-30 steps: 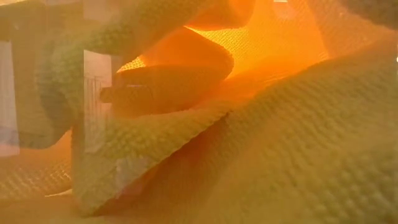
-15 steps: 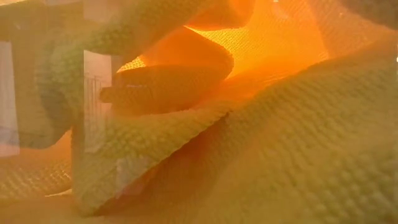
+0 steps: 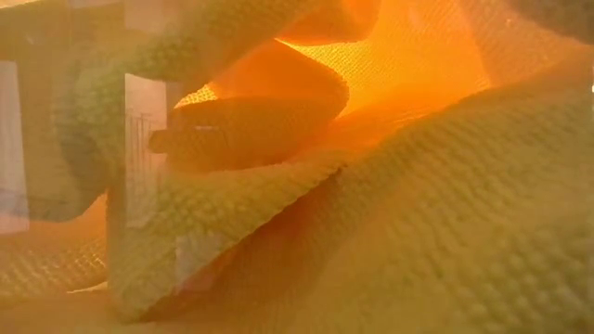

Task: Sort microfiber towel by color & place in baskets
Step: Put the green towel into the green bin

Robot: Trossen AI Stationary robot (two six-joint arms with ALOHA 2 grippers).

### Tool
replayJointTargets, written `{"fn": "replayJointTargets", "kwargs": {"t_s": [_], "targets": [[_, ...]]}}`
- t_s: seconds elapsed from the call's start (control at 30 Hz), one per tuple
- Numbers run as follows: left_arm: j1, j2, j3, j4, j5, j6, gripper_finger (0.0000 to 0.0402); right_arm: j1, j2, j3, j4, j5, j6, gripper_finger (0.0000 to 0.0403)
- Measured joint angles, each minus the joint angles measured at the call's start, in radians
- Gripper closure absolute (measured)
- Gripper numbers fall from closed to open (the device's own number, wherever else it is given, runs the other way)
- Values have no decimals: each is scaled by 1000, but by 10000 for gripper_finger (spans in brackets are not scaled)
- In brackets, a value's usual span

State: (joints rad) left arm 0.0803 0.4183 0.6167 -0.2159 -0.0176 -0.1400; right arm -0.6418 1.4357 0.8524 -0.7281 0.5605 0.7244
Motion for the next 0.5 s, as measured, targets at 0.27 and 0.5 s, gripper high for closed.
{"fn": "replayJointTargets", "kwargs": {"t_s": [0.27, 0.5], "targets": [[0, 0, 0, 1, 1, -4, 244, 0, 0, 0, 39, -98, -2, 270], [0, 0, 0, 1, 2, -19, 244, 0, 6, 0, 40, -150, -26, 267]]}}
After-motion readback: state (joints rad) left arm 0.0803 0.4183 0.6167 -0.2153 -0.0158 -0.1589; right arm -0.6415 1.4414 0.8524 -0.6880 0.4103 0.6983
